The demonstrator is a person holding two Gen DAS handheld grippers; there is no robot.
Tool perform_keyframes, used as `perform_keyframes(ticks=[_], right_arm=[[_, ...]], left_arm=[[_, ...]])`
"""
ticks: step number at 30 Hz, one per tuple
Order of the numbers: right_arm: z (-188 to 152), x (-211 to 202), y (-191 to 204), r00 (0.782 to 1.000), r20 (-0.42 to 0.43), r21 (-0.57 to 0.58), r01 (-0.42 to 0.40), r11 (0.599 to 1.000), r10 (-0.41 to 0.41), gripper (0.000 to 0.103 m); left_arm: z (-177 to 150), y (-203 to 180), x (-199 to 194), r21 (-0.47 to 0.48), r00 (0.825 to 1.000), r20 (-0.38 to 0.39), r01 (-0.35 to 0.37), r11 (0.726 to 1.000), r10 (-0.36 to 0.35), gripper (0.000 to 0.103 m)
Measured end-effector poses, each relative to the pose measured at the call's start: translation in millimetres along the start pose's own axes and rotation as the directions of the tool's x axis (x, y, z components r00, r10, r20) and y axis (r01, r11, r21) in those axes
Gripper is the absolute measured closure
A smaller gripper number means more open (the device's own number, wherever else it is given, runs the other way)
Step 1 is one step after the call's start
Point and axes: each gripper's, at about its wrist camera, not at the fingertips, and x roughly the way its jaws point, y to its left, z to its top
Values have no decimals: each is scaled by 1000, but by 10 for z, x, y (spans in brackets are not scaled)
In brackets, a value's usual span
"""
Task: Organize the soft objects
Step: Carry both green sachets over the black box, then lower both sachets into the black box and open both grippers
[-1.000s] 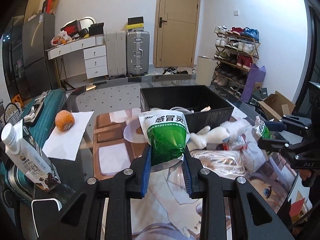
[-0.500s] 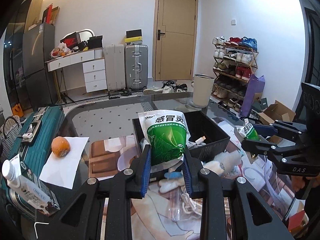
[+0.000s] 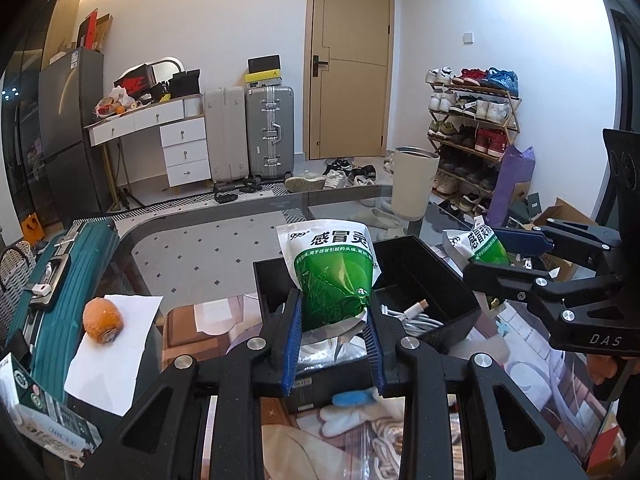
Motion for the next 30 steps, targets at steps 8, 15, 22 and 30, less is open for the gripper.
perform_keyframes(ticks=[8, 15, 22, 30], right_arm=[[66, 294, -47, 999, -32, -13, 2, 1000, -3, 54], [90, 530, -18, 998, -61, -29, 3, 1000, -5, 54], [72, 701, -29, 996, -90, -34, -3, 999, 0, 48], [105, 658, -71, 998, -67, -39, 16, 999, -19, 41]], left_arm=[[42, 18, 272, 10, 1000, -19, -14, 1000, 14, 75], [48, 13, 461, 22, 999, -41, -22, 1000, 22, 75], [36, 24, 604, 40, 997, -70, -27, 999, 30, 75], [3, 85, 652, 39, 995, -98, -14, 999, 18, 73]])
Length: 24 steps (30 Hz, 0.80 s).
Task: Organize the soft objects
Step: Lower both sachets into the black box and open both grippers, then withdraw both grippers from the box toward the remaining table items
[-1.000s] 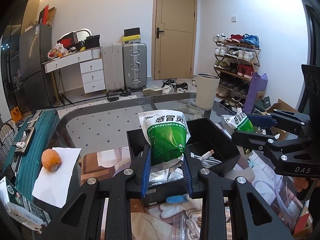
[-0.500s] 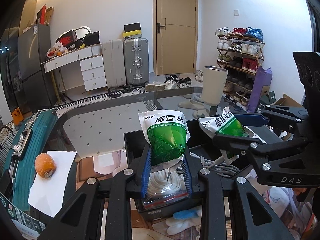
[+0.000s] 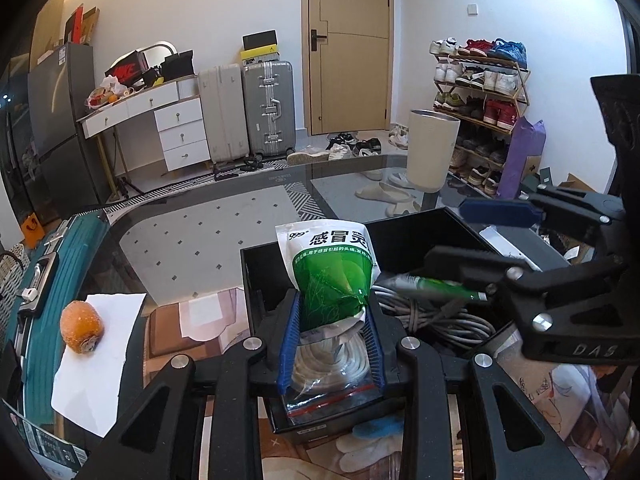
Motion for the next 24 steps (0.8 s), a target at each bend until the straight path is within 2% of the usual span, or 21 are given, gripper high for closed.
perform_keyframes(ticks=[3, 5, 6, 9, 11, 13, 16, 24], right_arm=[[-8, -104, -37, 1000, 7, 7, 19, 1000, -19, 38], [-31, -195, -48, 999, 14, 11, 29, 1000, -29, 30], [-45, -242, -58, 999, 16, 16, 37, 999, -38, 23], [-92, -375, -84, 998, 26, 36, 49, 998, -50, 21], [-124, -433, -90, 998, 32, 39, 59, 998, -60, 20], [-158, -475, -101, 998, 23, 50, 66, 997, -67, 14], [-206, -550, -120, 997, 23, 73, 65, 995, -67, 4], [-356, -785, -111, 996, 41, 114, 72, 991, -77, 0]], left_arm=[[-14, -23, -30, 8, 1000, -2, 2, 1000, -2, 67], [-26, -17, -58, -4, 1000, -5, 1, 1000, -1, 48], [-31, -13, -72, -12, 1000, -5, 3, 1000, -3, 43], [-62, -17, -146, -25, 999, 7, 45, 999, -45, 27], [-54, -54, -210, -25, 999, 20, 38, 999, -37, 0], [-63, -63, -277, -31, 999, 41, -5, 1000, 7, 0], [-98, -10, -345, -45, 999, 41, -25, 999, 26, 0], [-284, 106, -623, -72, 998, 44, -47, 996, 50, 0]])
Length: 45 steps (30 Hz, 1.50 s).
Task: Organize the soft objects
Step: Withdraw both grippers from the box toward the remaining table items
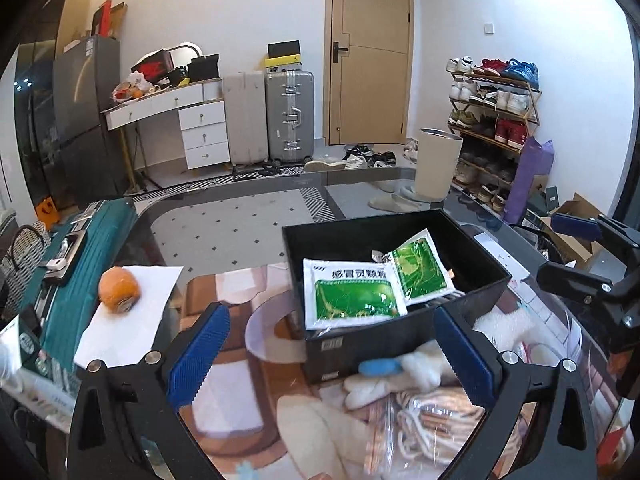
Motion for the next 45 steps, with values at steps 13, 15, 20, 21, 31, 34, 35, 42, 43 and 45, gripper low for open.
perform_keyframes(ticks=[13, 15, 20, 21, 31, 34, 35, 42, 43, 45], right_arm=[[-331, -129, -49, 999, -49, 47, 20, 999, -17, 0], [-359, -133, -51, 999, -53, 51, 11, 999, -8, 0], [-389, -105, -26, 997, -71, 32, 9, 999, -7, 0], [-397, -88, -28, 997, -83, 32, 0, 999, 3, 0], [-542, 113, -91, 981, -192, 13, -6, 1000, 8, 0], [-576, 161, -58, 977, -212, -5, -10, 1000, 8, 0], [-587, 182, -48, 975, -220, -8, -13, 1000, 11, 0], [-642, 316, 16, 964, -265, -25, -42, 999, 34, 0], [-647, 337, 20, 963, -269, -25, -38, 999, 30, 0], [-644, 380, 24, 959, -282, -15, -32, 999, 27, 0]], left_arm=[[-325, -132, -221, 52, 1000, -29, 11, 999, -10, 0], [-375, -147, -231, 64, 999, -38, 16, 998, -13, 0], [-473, -143, -204, 69, 998, -67, 23, 997, -18, 0], [-483, -143, -188, 68, 997, -72, 29, 997, -24, 0], [-572, -130, -36, 77, 991, -130, 48, 996, -38, 0], [-578, -146, -9, 74, 988, -148, 65, 995, -54, 0], [-579, -130, -21, 69, 988, -145, 67, 995, -56, 0], [-584, -177, -33, 80, 984, -156, 101, 992, -87, 0], [-587, -191, -38, 88, 983, -159, 104, 991, -89, 0], [-596, -214, -49, 95, 983, -161, 107, 990, -91, 0]])
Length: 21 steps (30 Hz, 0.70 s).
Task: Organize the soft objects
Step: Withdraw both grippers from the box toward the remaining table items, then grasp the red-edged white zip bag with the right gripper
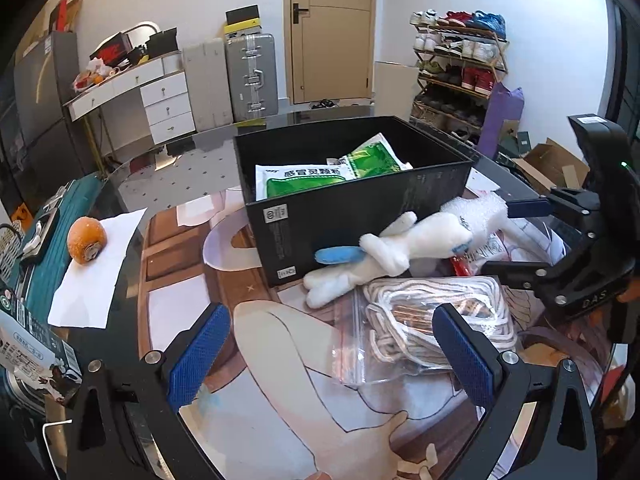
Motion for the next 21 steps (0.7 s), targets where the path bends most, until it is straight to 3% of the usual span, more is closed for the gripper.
perform_keyframes(ticks=[13, 21], right_arm=[[36, 119, 90, 997, -46, -2, -54, 999, 54, 0], [90, 175, 80, 998, -59, 16, -7, 1000, 8, 0]], left_arm=[[-35, -56, -11, 32, 1000, -17, 11, 999, -11, 0], [-44, -44, -2, 32, 1000, -17, 0, 999, 0, 0]])
